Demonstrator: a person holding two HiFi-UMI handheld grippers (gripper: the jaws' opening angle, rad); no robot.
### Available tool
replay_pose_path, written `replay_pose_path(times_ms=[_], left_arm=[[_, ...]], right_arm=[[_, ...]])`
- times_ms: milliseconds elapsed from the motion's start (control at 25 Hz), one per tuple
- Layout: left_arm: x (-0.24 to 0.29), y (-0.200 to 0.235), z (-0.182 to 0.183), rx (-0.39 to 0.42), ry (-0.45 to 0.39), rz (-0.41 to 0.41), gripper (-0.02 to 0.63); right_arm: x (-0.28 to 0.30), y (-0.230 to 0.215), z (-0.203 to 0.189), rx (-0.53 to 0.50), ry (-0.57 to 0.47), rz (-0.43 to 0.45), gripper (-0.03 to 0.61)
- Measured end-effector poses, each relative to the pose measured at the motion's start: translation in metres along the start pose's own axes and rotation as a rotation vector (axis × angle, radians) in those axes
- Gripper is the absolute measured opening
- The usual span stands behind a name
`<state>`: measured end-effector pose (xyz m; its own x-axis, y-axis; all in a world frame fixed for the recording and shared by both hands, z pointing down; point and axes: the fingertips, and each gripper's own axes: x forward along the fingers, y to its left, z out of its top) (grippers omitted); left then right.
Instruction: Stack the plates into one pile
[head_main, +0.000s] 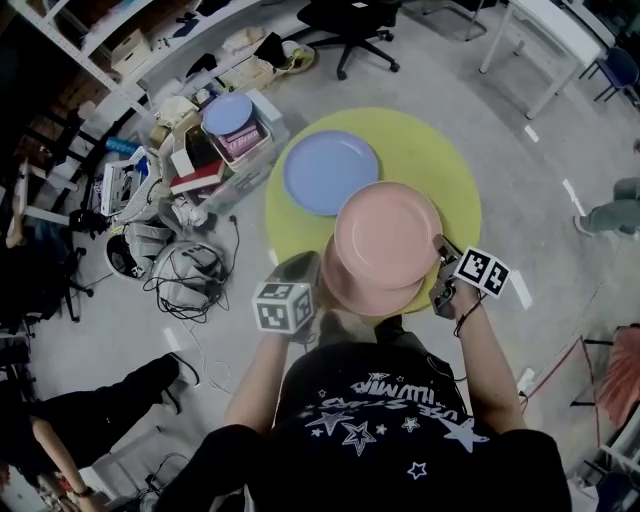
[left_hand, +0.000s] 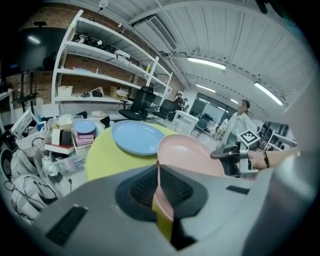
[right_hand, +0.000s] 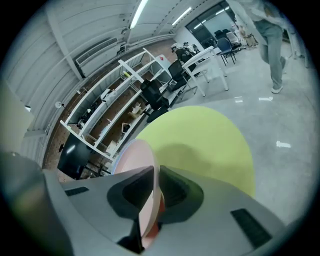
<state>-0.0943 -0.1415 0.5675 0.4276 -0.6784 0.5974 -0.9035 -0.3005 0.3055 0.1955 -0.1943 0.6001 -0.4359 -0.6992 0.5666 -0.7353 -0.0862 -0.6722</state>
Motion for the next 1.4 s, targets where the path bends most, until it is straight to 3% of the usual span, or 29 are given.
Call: replay_pose_path(times_ms=[440, 720, 1040, 1400], left_arm=[[-0.002, 0.002, -0.007, 0.015, 0.021, -0.018, 0.025], [0.002, 0.004, -0.014, 0.016, 0.034, -0.031, 0.025], [0.004, 0.003, -0.018, 0.025, 0.042, -0.036, 0.025], [0.003, 0.004, -0.018, 0.025, 0.039, -0.034, 0.025]], right_arm=[[0.003, 0.010, -0.030, -0.085, 0.086, 0.019, 0.040], [0.001, 0.001, -0.048, -0.171, 0.112, -0.031, 0.038], [0.002, -0.004, -0.058, -0.329, 0.137, -0.103, 0.034], [0.004, 0.005, -0.061, -0.451, 0.205, -0.089, 0.069]])
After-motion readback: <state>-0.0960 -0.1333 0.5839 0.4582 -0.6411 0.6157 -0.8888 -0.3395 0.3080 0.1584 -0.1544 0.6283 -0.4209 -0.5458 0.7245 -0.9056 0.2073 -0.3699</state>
